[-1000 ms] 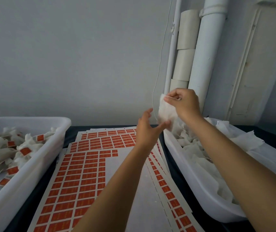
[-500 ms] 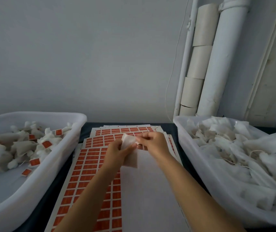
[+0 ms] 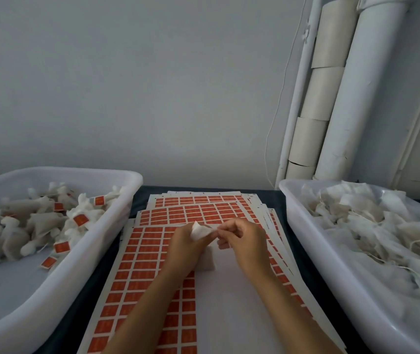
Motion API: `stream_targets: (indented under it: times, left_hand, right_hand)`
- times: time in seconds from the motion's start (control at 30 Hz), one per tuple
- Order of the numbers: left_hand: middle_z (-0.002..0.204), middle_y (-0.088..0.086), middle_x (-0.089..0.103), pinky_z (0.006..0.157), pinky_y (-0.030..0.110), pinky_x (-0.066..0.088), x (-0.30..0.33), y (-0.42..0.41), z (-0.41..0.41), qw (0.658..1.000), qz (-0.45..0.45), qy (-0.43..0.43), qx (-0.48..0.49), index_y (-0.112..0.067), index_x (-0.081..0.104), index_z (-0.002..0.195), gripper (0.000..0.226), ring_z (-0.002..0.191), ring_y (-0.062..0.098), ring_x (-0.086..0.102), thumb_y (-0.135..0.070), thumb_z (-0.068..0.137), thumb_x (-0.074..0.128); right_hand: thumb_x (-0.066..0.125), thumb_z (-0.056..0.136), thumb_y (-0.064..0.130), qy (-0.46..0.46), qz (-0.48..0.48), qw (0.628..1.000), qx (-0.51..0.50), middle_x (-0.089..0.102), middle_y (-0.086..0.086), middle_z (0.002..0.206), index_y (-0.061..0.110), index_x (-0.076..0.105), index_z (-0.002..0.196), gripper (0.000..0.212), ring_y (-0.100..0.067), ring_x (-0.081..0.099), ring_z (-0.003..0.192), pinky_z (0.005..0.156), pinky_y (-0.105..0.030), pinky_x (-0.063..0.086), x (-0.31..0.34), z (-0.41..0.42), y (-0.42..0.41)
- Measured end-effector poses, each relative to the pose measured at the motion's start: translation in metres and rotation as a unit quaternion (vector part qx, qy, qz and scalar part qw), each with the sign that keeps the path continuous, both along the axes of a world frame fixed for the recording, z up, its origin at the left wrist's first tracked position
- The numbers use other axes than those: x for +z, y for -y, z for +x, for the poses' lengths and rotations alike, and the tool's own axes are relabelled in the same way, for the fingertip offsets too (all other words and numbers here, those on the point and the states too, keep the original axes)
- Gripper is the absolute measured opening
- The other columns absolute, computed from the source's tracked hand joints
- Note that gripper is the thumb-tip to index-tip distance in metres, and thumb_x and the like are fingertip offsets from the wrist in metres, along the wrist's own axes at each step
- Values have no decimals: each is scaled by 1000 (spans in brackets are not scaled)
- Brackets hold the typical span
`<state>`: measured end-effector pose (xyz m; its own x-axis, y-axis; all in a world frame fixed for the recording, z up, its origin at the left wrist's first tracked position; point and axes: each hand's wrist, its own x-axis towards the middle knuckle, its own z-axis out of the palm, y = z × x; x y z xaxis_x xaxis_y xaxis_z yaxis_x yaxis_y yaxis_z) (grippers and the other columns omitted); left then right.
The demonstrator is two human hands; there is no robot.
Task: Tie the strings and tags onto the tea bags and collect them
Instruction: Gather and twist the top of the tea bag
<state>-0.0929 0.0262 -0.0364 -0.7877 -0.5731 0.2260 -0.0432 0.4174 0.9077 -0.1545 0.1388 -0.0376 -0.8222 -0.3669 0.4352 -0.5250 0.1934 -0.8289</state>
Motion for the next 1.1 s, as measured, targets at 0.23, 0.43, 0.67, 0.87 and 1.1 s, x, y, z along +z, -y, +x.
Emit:
stream_targets:
  times: [0.23, 0.43, 0.67, 0.87, 1.1]
  left_hand:
    - [87, -23, 48, 55, 11, 32, 2, -4, 1, 999, 38, -33, -13, -36, 49, 85, 11, 74, 1, 48, -38, 87, 60]
    - [76, -20, 59, 53, 6, 35, 0, -3, 4, 998, -4, -45, -32, -36, 54, 84, 6, 71, 1, 57, -38, 89, 58]
    - [85, -17, 55, 53, 1, 38, -7, 3, -2, 993, -113, -31, -31, -32, 53, 86, 8, 71, -3, 50, -29, 89, 60]
    - [74, -13, 59, 65, 5, 42, -8, 4, 0, 987, -104, -83, -93, -27, 55, 81, 16, 72, 1, 56, -20, 95, 52]
    - [66, -8, 57, 47, 9, 40, -1, 2, 5, 986, -1, -151, -65, -21, 56, 75, 22, 55, -1, 52, -10, 93, 51]
  right_hand:
    - [64, 85, 20, -101, 31, 994, 2, 62, 18, 79, 22, 64, 91, 7, 10, 62, 72, 64, -2, 46, -4, 5, 0]
    - [65, 84, 21, -153, 56, 986, -25, 58, 18, 79, 21, 61, 88, 5, 3, 60, 63, 63, 1, 43, -7, 7, 2]
    - [66, 84, 19, -164, 80, 983, -27, 61, 15, 80, 21, 60, 86, 7, 3, 58, 65, 64, 2, 42, -10, 5, 2]
    - [69, 82, 21, -168, 88, 981, -33, 56, 18, 72, 27, 53, 80, 17, -2, 58, 62, 59, -3, 44, -7, 7, 4]
    - [69, 81, 17, -141, 70, 986, -56, 56, 17, 70, 25, 51, 77, 20, -4, 58, 61, 54, -3, 42, -7, 6, 1]
